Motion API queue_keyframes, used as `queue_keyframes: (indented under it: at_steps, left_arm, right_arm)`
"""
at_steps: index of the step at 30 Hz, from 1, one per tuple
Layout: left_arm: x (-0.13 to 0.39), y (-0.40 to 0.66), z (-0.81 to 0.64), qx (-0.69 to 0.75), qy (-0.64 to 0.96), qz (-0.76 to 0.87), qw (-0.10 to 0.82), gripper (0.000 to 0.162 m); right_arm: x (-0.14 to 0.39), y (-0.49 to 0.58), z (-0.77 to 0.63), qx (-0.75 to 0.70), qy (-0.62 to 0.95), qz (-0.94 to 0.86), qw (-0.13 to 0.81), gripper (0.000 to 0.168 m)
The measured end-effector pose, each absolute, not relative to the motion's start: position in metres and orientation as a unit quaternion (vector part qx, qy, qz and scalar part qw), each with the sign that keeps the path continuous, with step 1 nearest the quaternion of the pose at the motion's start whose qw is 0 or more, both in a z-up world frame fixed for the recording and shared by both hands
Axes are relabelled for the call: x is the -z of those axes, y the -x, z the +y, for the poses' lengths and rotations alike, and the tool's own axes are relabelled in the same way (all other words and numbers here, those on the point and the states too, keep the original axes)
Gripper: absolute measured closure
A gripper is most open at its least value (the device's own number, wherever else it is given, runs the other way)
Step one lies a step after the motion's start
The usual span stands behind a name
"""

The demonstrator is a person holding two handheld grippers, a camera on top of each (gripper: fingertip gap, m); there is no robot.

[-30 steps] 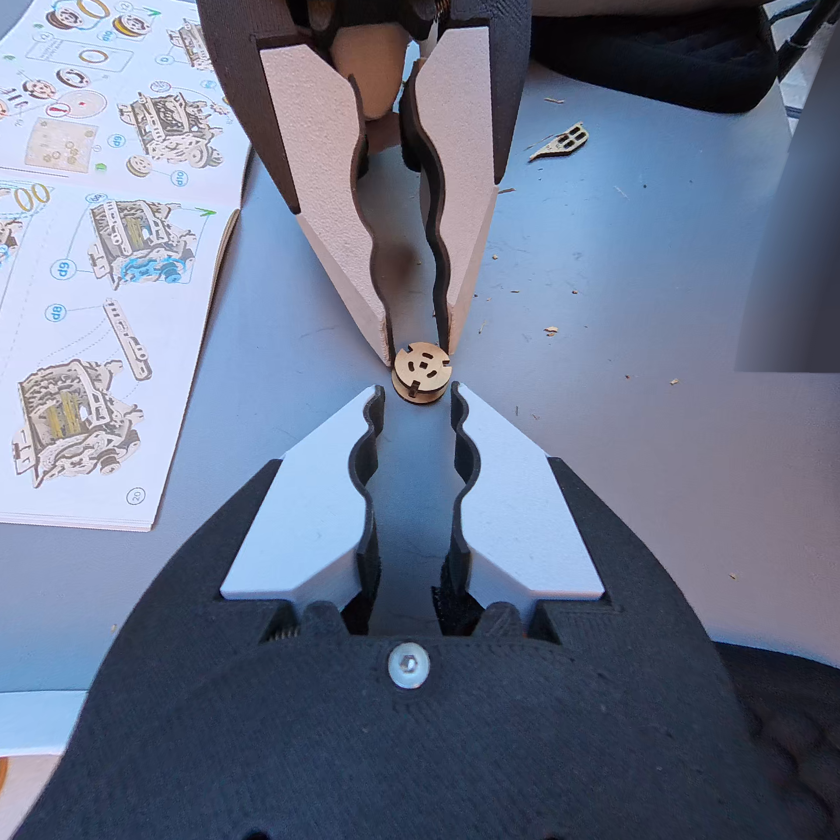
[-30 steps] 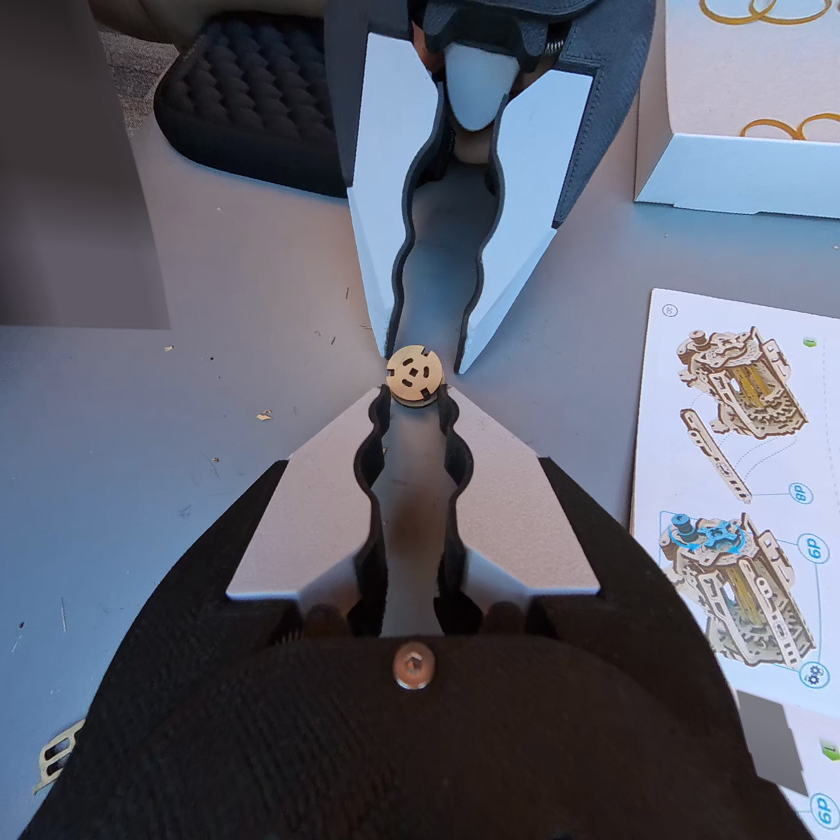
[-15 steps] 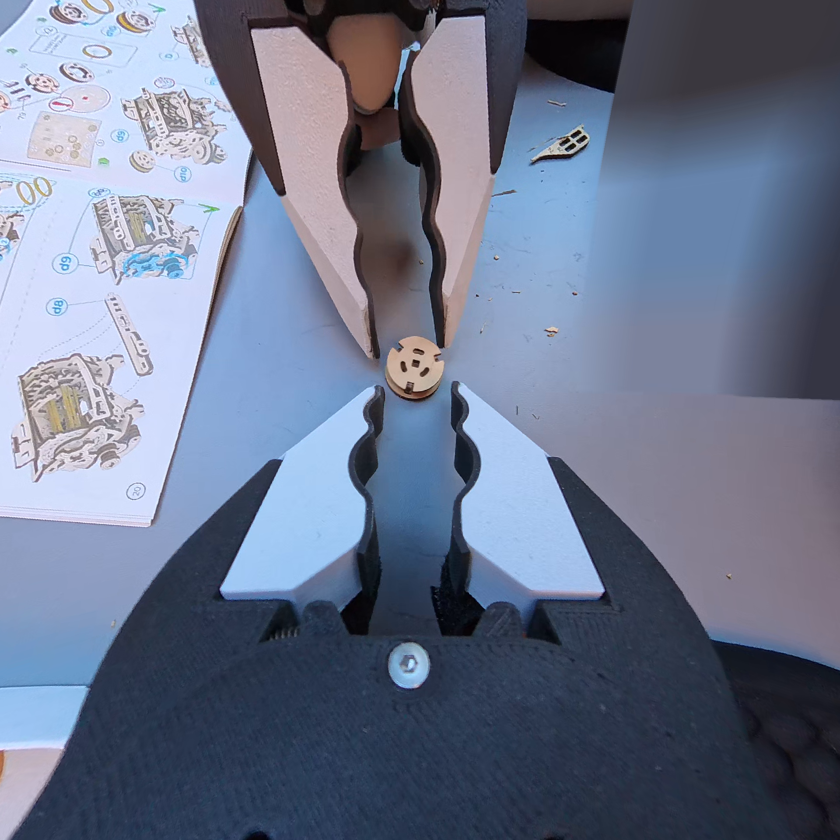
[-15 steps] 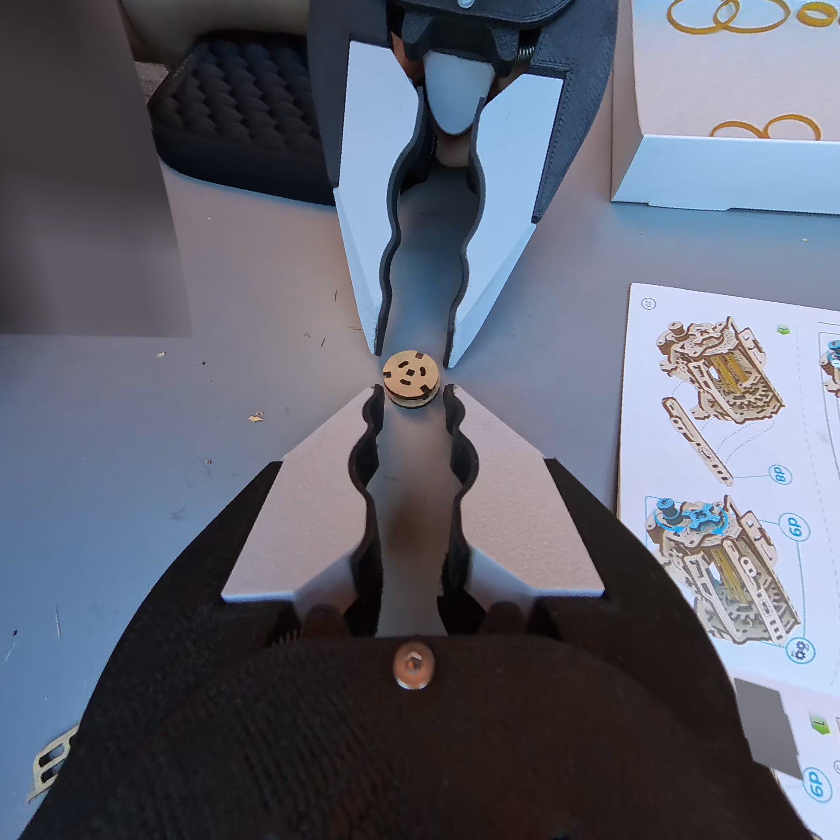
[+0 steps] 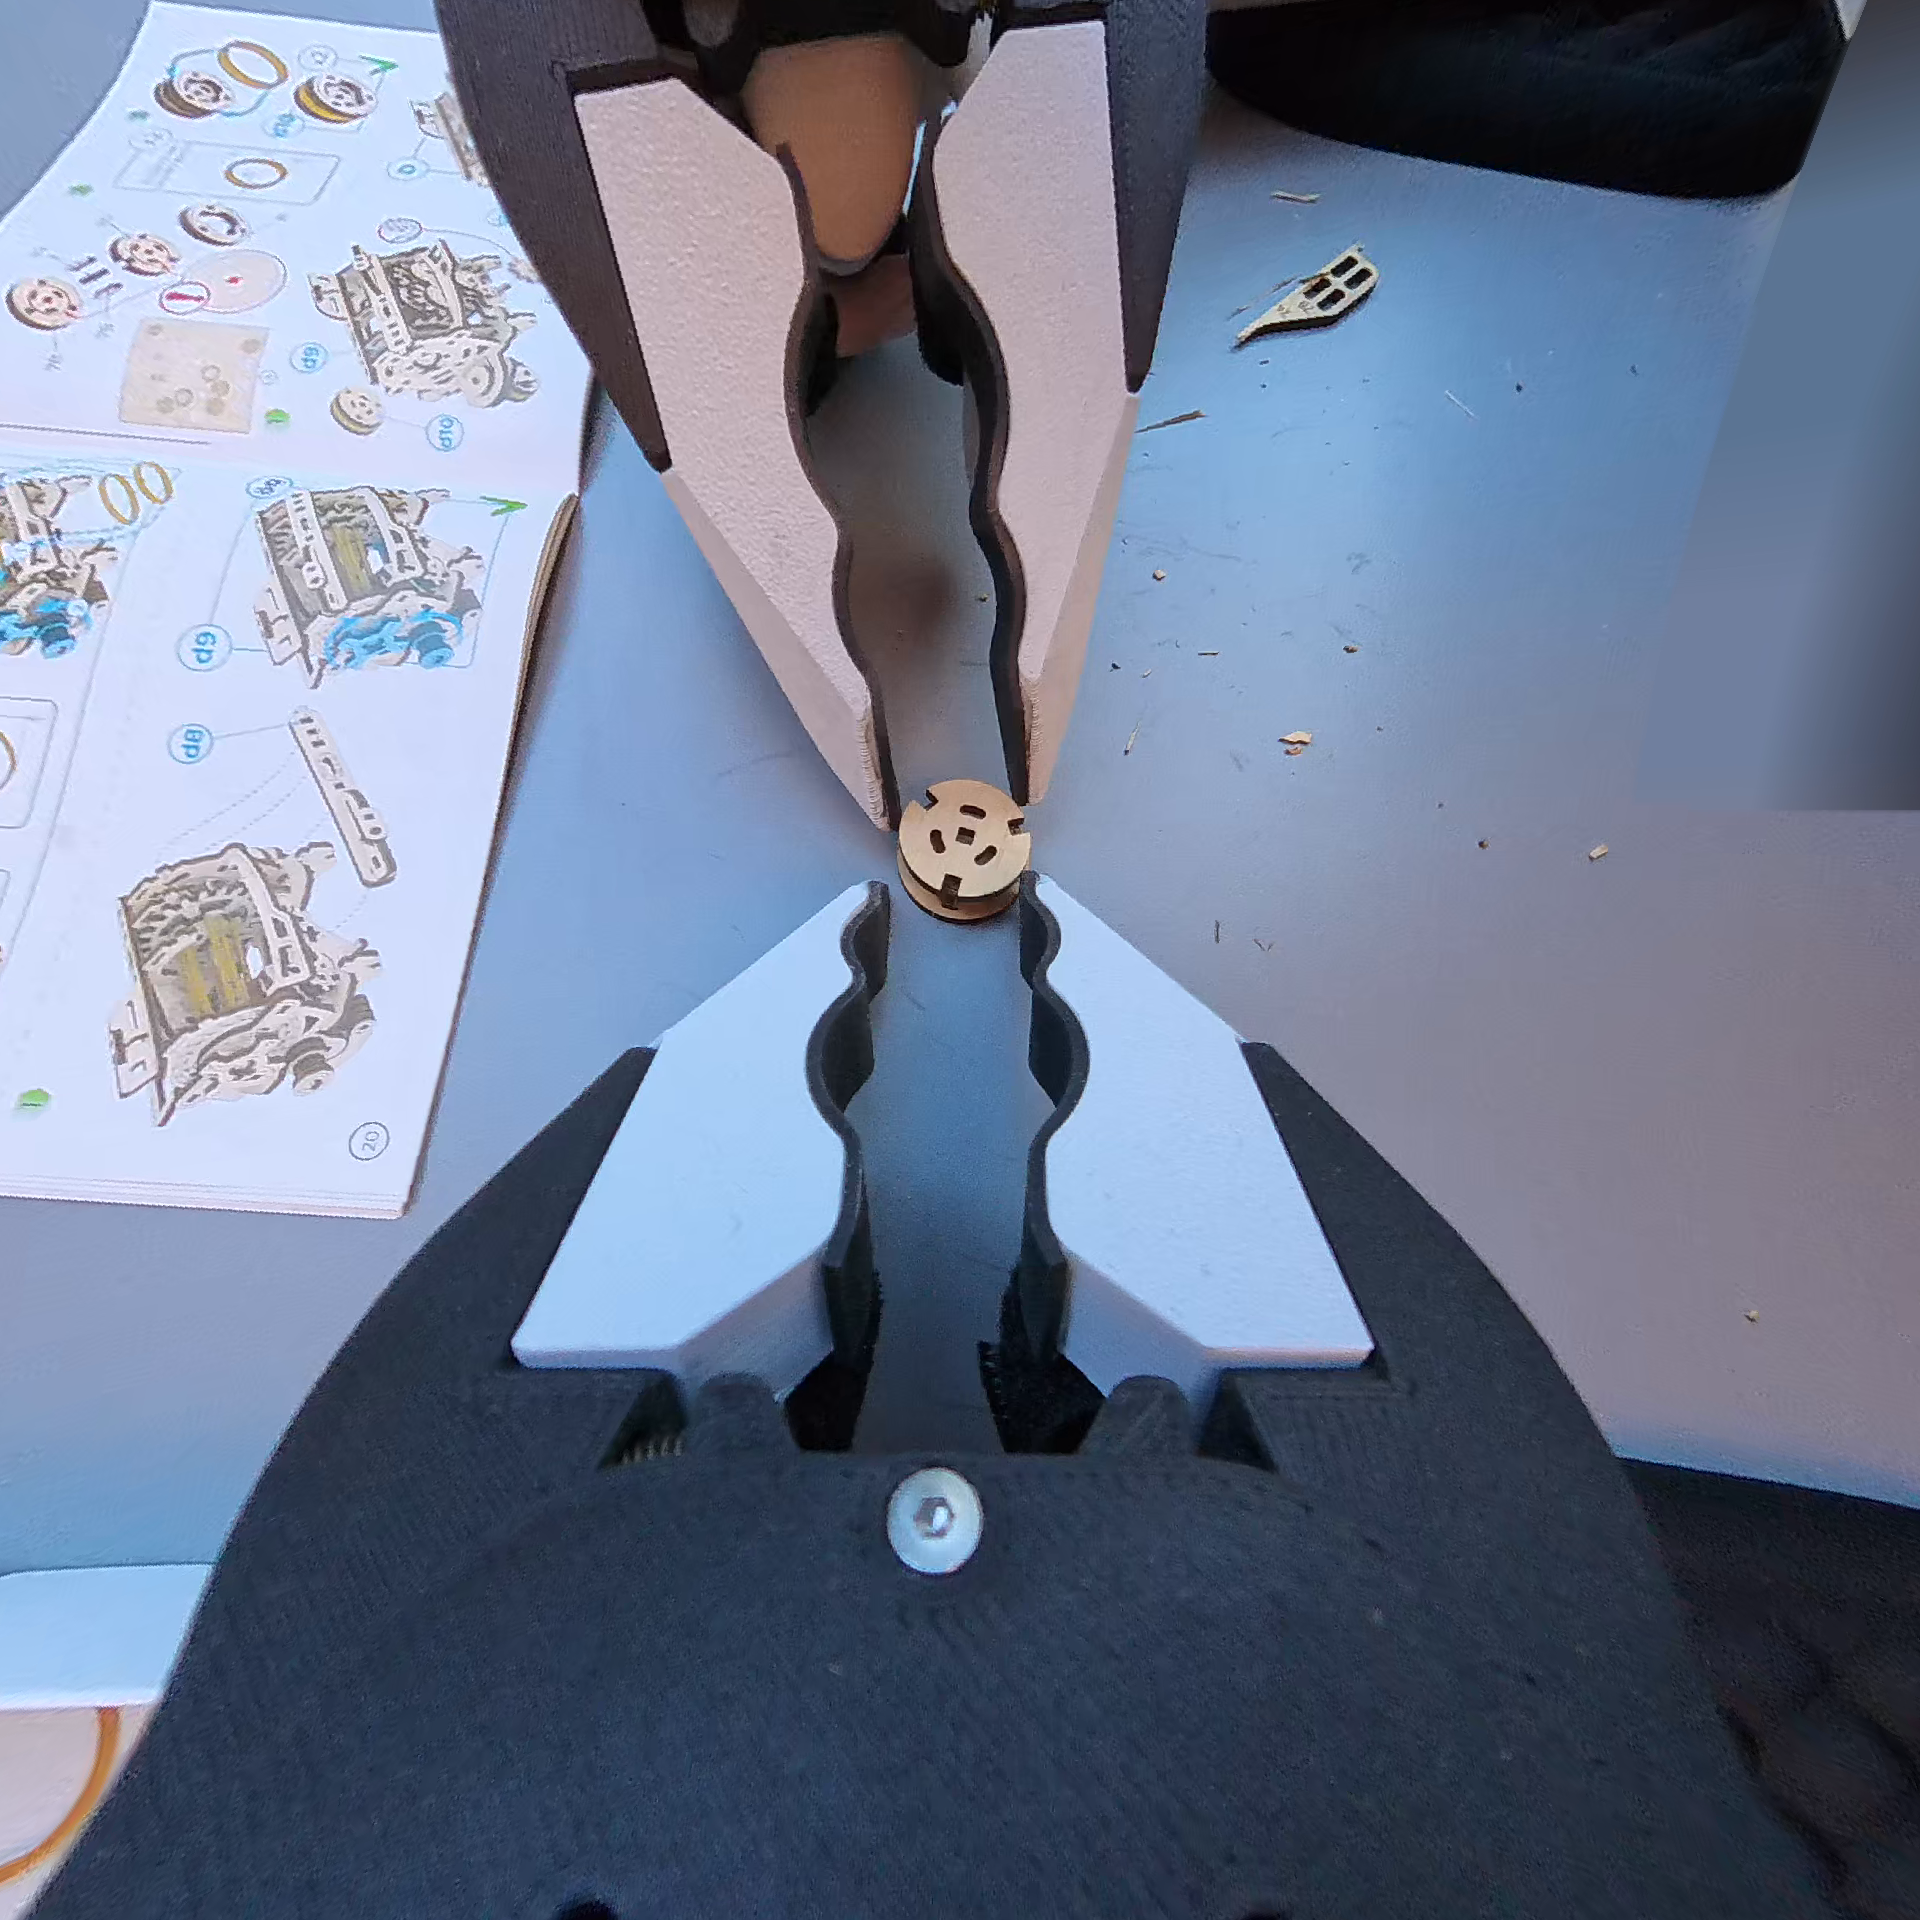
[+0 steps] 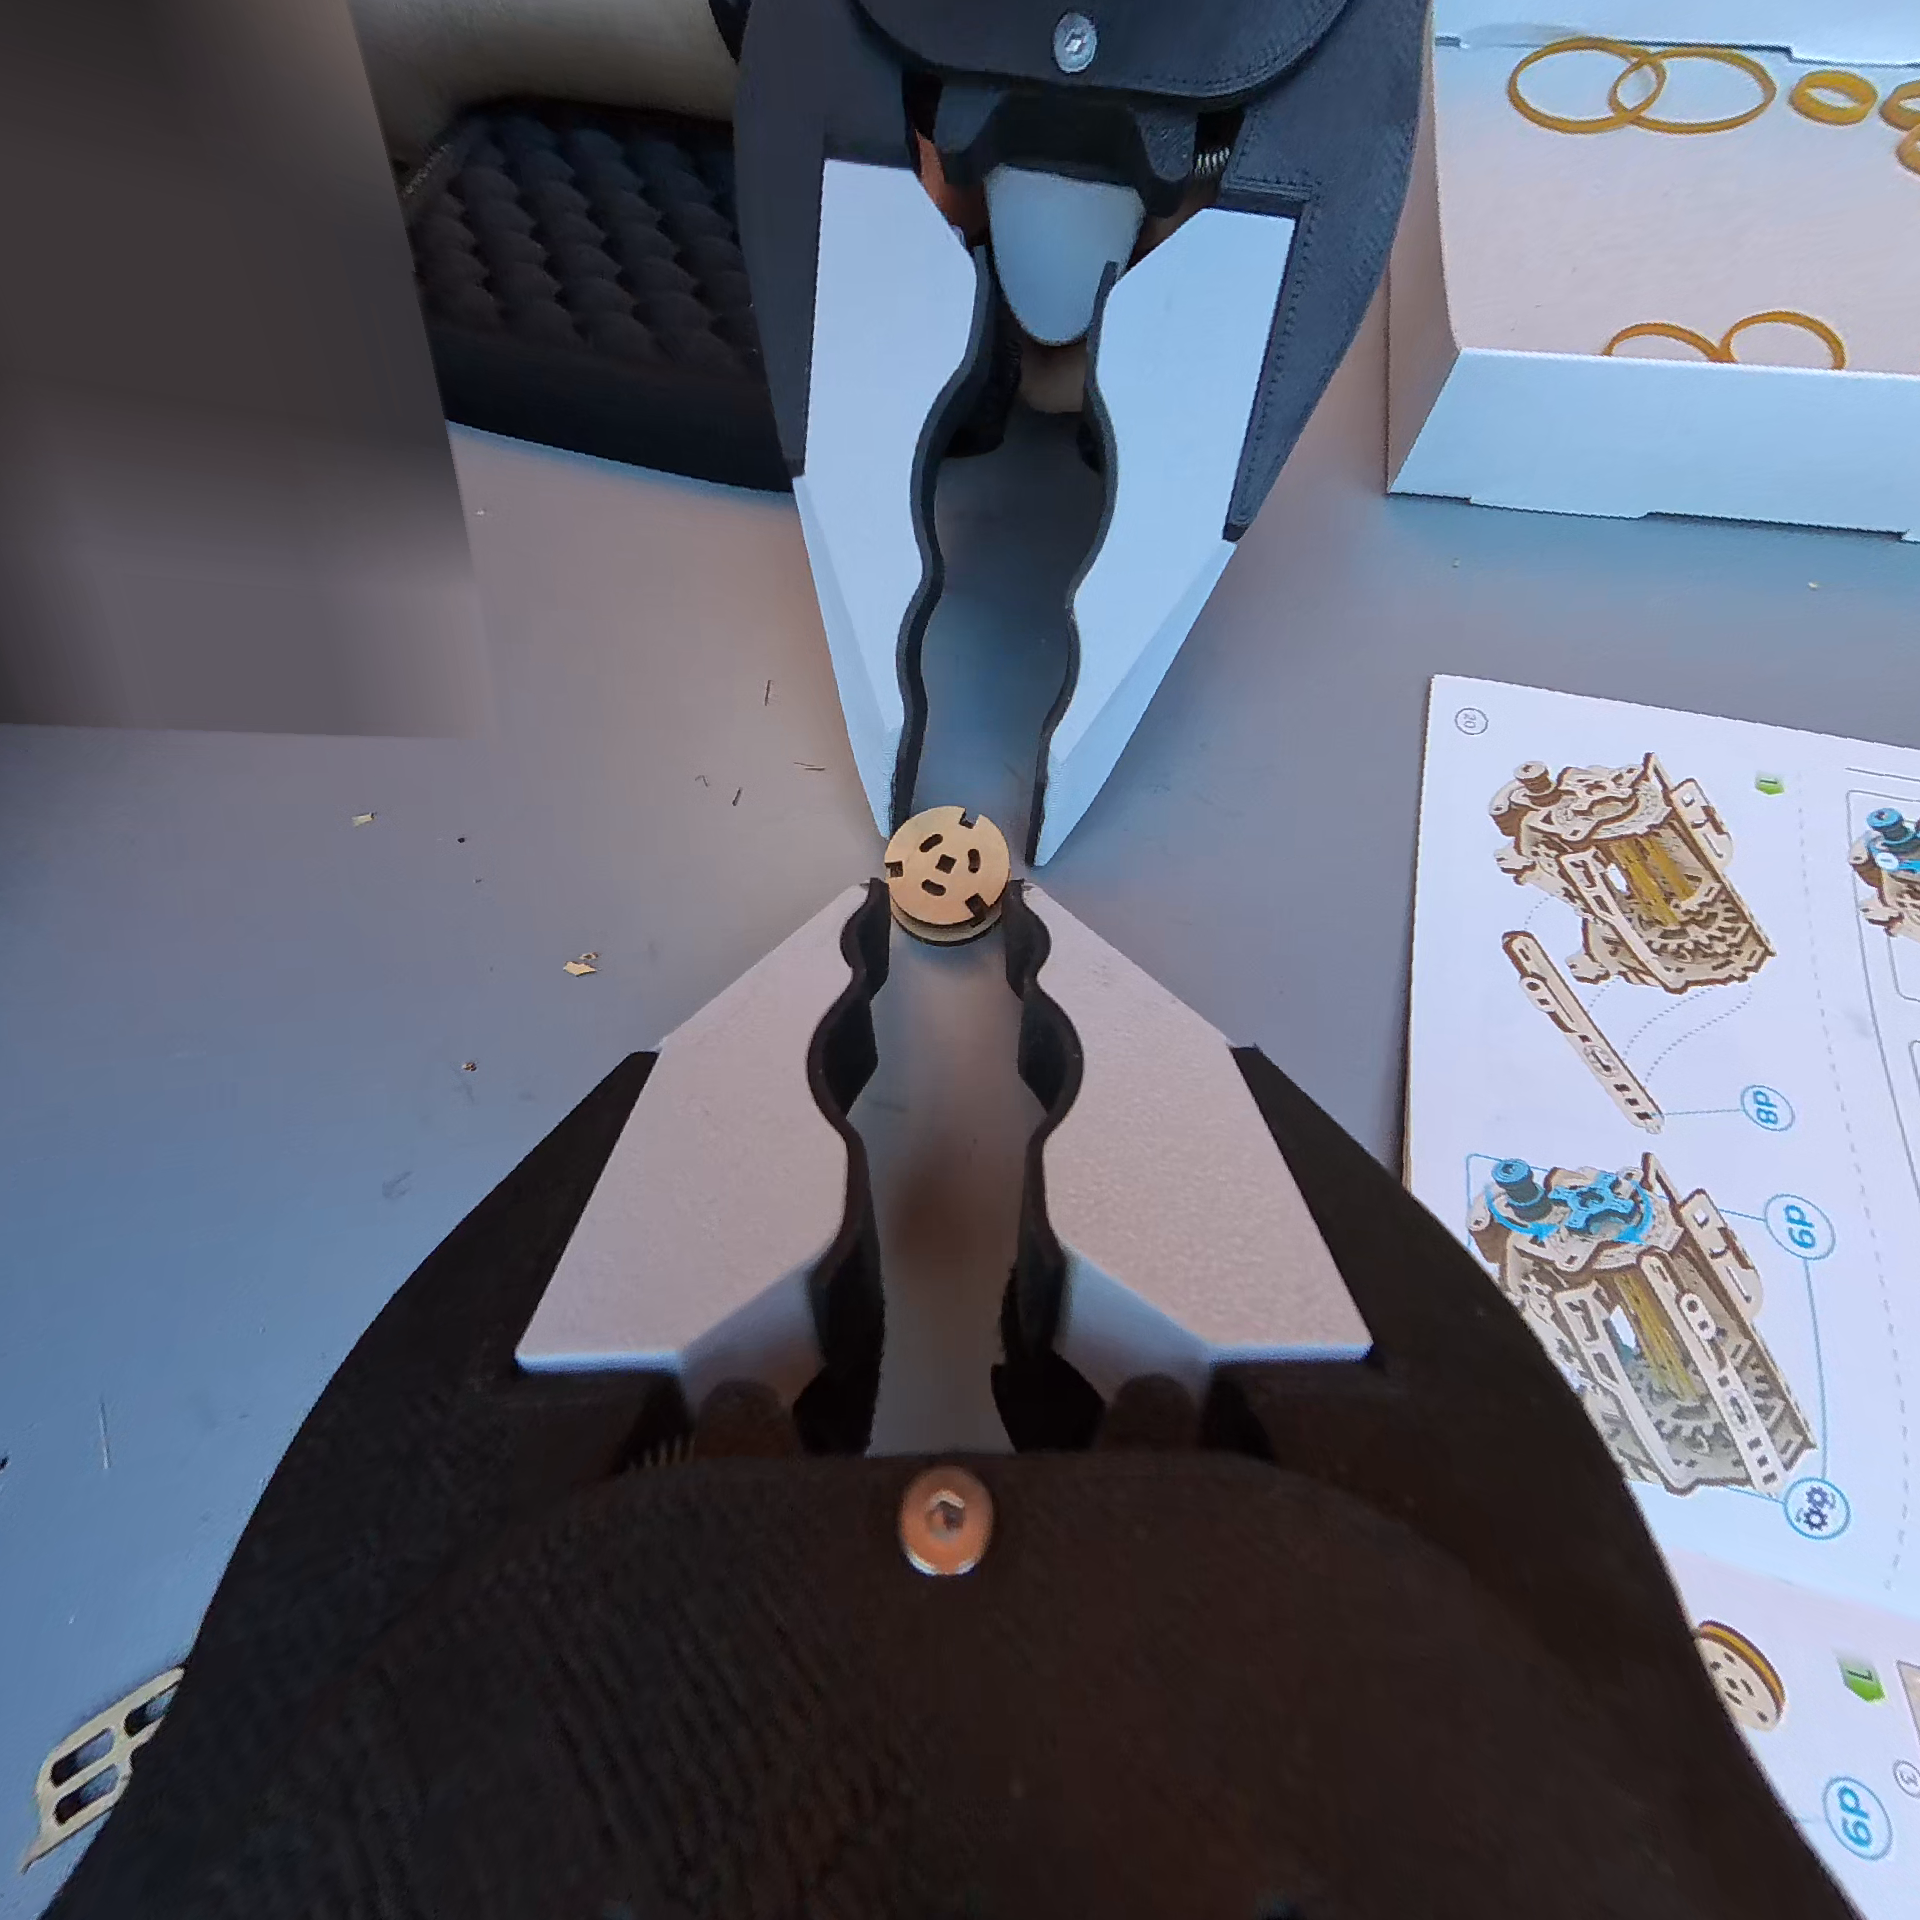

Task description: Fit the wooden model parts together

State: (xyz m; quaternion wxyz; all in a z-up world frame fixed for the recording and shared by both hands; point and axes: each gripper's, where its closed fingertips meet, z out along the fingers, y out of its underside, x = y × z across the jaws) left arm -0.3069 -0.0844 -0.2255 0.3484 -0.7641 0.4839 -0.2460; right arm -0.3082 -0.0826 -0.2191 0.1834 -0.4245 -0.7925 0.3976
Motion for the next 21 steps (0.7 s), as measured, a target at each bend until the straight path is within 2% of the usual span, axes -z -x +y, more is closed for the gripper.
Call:
queue_keyframes:
  at_steps: [21]
  left_arm:
    - [0.2204,0.3117,-0.0811,0.233,0.754,0.487,0.375,0.136]
  right_arm:
    - [0.2193,0.3077,-0.0803,-0.387,0.424,-0.796,0.193,0.151]
